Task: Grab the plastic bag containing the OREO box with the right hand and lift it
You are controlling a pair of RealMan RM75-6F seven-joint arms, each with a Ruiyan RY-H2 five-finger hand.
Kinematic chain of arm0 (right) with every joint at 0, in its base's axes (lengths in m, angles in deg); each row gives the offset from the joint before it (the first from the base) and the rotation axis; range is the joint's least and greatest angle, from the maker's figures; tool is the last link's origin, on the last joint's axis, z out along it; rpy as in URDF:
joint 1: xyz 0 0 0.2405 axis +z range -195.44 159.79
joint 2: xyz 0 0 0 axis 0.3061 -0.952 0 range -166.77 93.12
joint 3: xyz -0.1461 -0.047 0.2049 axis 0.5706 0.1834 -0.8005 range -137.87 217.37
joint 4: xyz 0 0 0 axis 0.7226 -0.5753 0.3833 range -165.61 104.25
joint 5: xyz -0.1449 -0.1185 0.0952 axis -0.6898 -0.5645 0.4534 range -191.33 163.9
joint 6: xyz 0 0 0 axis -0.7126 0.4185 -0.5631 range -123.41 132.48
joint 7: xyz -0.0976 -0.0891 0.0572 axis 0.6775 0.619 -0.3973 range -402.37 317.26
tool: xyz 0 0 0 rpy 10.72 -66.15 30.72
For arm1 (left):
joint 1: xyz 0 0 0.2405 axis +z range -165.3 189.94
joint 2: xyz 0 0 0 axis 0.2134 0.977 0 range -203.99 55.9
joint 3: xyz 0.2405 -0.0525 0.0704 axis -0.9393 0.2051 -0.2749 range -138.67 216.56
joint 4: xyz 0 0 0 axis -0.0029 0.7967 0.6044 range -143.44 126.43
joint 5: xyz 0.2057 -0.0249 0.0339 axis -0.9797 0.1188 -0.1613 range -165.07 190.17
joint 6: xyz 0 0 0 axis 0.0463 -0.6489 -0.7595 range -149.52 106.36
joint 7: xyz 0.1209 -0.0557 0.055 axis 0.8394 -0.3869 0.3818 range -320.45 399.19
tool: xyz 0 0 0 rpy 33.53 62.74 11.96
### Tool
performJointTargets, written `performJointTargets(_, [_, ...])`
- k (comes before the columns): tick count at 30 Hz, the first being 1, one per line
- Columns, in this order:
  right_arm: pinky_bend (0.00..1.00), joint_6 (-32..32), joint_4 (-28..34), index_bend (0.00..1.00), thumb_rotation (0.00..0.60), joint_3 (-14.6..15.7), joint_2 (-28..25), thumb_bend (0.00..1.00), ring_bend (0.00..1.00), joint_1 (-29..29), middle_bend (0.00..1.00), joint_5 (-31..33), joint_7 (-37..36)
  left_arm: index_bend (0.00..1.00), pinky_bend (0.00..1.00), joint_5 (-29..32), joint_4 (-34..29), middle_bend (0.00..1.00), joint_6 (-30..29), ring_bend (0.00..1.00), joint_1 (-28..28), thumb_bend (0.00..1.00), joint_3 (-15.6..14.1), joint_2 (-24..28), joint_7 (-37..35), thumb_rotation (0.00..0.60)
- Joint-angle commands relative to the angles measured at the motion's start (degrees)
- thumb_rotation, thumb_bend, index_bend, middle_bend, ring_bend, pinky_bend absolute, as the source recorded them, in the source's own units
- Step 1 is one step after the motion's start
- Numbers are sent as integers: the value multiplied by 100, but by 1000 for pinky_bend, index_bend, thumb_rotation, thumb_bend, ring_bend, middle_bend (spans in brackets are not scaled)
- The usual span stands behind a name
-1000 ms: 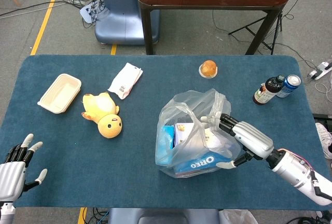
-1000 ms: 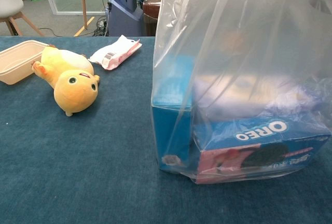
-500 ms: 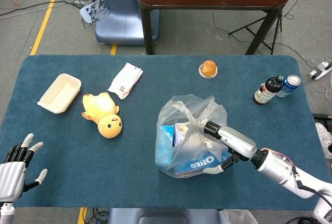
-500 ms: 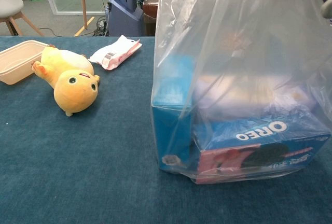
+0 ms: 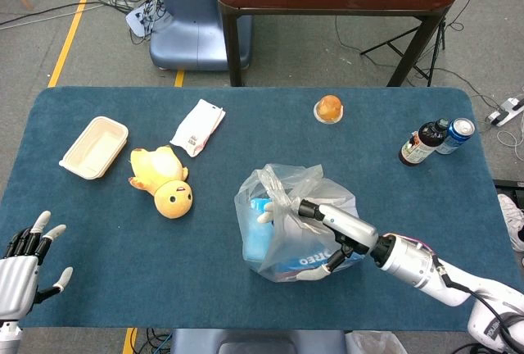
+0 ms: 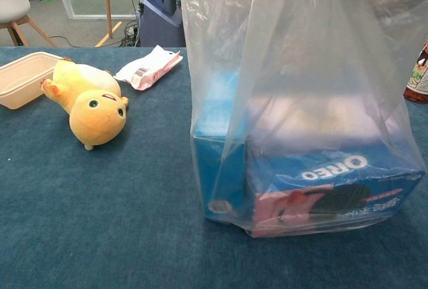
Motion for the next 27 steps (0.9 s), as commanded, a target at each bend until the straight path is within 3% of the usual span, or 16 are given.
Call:
performJointTargets(1, [61, 2, 19, 56, 550, -6, 194, 0, 47, 192, 220, 42, -399, 197, 92, 0, 6, 35, -21, 93, 18, 266, -3, 11, -16, 600])
performJointTargets(13, [61, 505, 11, 102, 556, -9, 480, 0, 90, 328, 266, 323, -1645, 197, 92, -22, -9, 36, -49, 93, 54, 266, -15, 41, -22, 600])
performJointTargets(27, [63, 106, -146, 108, 557, 285, 414, 0, 94, 369, 270, 500, -1384, 197, 92, -21, -4, 35, -43, 93, 75, 266, -20, 47, -14, 600])
